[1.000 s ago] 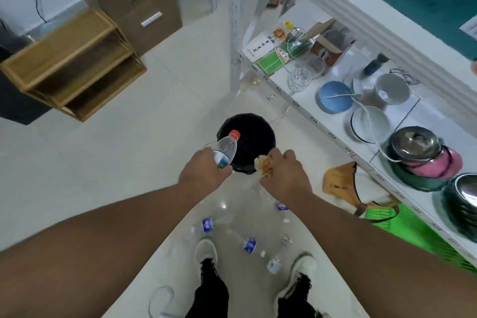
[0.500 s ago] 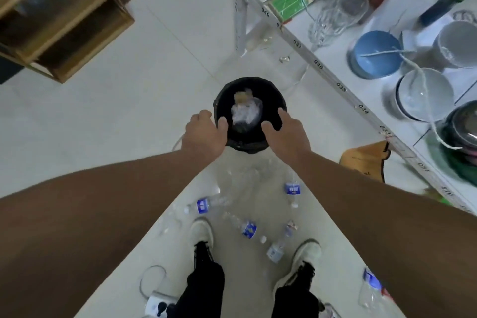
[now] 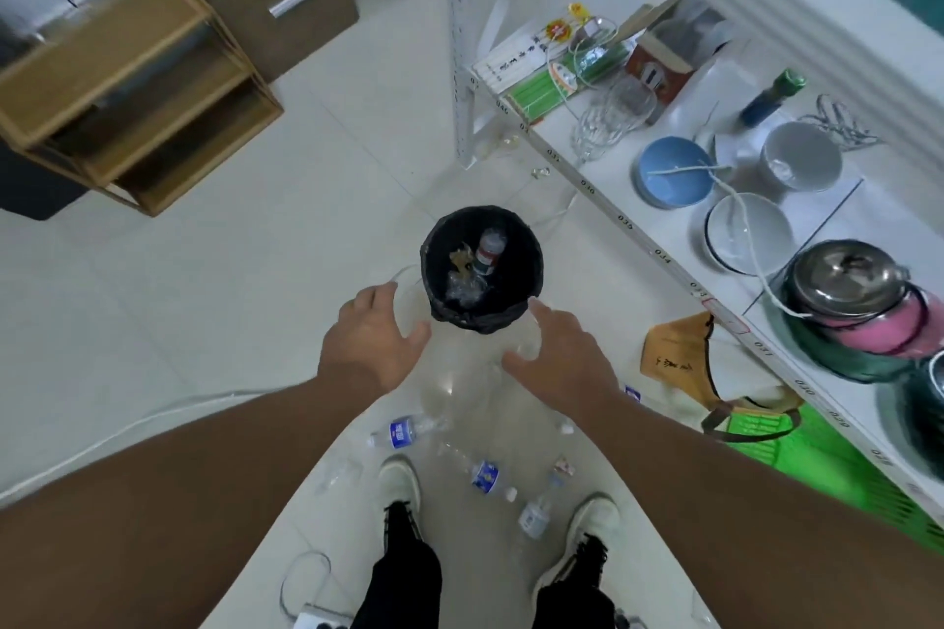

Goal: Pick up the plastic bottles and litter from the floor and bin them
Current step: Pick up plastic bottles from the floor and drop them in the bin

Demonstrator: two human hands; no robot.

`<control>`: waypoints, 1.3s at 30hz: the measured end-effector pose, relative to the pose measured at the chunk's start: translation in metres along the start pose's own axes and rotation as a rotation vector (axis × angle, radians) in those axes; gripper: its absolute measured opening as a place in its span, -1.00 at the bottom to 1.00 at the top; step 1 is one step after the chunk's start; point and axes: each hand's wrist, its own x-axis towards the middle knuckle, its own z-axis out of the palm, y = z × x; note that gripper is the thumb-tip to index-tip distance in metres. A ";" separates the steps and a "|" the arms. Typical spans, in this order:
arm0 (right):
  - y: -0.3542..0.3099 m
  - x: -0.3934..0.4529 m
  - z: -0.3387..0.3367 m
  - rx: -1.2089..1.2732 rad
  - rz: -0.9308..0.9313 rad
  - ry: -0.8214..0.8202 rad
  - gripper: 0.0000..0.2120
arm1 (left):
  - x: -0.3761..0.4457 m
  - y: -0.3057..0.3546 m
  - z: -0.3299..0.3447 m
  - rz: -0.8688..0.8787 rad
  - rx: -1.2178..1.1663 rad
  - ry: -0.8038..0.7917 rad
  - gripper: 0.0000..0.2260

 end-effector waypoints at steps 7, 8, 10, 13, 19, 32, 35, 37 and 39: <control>-0.014 -0.107 -0.035 0.014 0.051 0.090 -0.16 | -0.082 0.023 -0.043 0.103 0.024 -0.076 -0.26; -0.011 -0.125 -0.039 0.032 0.070 0.102 -0.14 | -0.097 0.028 -0.049 0.109 0.018 -0.091 -0.24; -0.003 -0.159 -0.045 0.067 0.099 0.118 -0.12 | -0.125 0.038 -0.061 0.140 0.036 -0.108 -0.22; 0.013 -0.205 -0.050 0.088 0.122 0.118 -0.11 | -0.163 0.051 -0.071 0.194 0.091 -0.110 -0.21; 0.071 -0.281 -0.043 0.121 0.116 0.135 -0.13 | -0.234 0.082 -0.058 0.239 0.182 -0.074 -0.24; 0.202 -0.409 -0.018 0.117 0.224 0.131 -0.12 | -0.367 0.122 0.016 0.317 0.253 -0.158 -0.28; 0.216 -0.424 -0.006 0.157 0.287 0.128 -0.11 | -0.370 0.129 0.030 0.350 0.284 -0.200 -0.28; 0.221 -0.431 0.005 0.189 0.324 0.127 -0.11 | -0.368 0.132 0.041 0.388 0.308 -0.225 -0.28; 0.223 -0.434 0.018 0.212 0.369 0.133 -0.12 | -0.363 0.132 0.053 0.429 0.326 -0.251 -0.28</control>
